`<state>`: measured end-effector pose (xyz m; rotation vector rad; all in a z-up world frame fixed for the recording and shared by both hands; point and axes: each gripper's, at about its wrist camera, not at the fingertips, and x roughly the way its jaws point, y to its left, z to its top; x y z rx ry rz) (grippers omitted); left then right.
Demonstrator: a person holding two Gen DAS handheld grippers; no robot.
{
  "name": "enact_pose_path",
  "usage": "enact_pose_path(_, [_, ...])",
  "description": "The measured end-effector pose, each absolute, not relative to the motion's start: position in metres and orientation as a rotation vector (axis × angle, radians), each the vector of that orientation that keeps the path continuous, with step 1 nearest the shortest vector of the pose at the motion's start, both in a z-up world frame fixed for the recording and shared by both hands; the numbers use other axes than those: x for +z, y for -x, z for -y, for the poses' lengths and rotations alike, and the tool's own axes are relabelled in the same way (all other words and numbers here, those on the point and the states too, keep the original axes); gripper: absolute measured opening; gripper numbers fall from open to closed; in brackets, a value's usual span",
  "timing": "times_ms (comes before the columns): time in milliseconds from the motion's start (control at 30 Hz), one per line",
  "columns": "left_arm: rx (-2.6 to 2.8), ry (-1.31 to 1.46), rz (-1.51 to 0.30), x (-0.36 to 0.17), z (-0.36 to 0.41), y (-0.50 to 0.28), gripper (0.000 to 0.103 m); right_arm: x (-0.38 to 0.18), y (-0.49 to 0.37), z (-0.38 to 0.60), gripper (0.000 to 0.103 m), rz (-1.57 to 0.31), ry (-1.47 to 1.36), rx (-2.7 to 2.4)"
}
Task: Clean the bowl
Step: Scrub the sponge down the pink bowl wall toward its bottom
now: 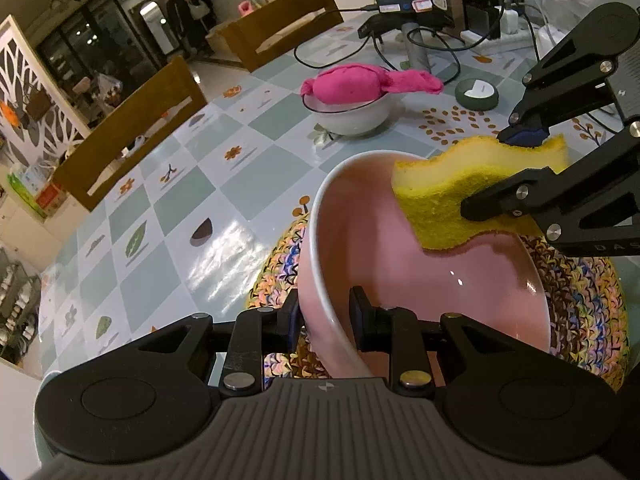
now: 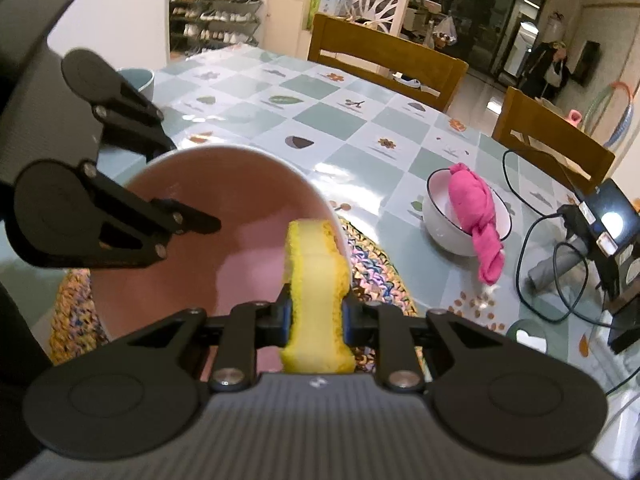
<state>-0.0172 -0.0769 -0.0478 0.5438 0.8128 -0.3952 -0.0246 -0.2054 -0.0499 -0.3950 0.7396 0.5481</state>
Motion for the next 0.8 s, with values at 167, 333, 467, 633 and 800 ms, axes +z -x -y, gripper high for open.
enact_pose_path(167, [-0.395, -0.539, -0.819, -0.048, 0.076, 0.016, 0.027, -0.057, 0.022, 0.210, 0.020, -0.765, 0.375, 0.550])
enact_pose_path(333, [-0.399, -0.523, -0.824, -0.047, 0.077, 0.016, 0.032, -0.063, 0.024, 0.209, 0.020, -0.787, 0.362, 0.542])
enact_pose_path(467, [-0.403, -0.516, -0.828, -0.048, 0.081, 0.017, 0.040, -0.068, 0.027, 0.210, 0.020, -0.805, 0.340, 0.536])
enact_pose_path(633, [-0.400, -0.483, -0.847, -0.048, 0.082, 0.017, 0.041, -0.072, 0.032, 0.209, 0.020, -0.826, 0.322, 0.547])
enact_pose_path(800, [-0.402, -0.449, -0.882, -0.050, 0.082, 0.019, 0.047, -0.076, 0.038, 0.205, 0.020, -0.843, 0.308, 0.560])
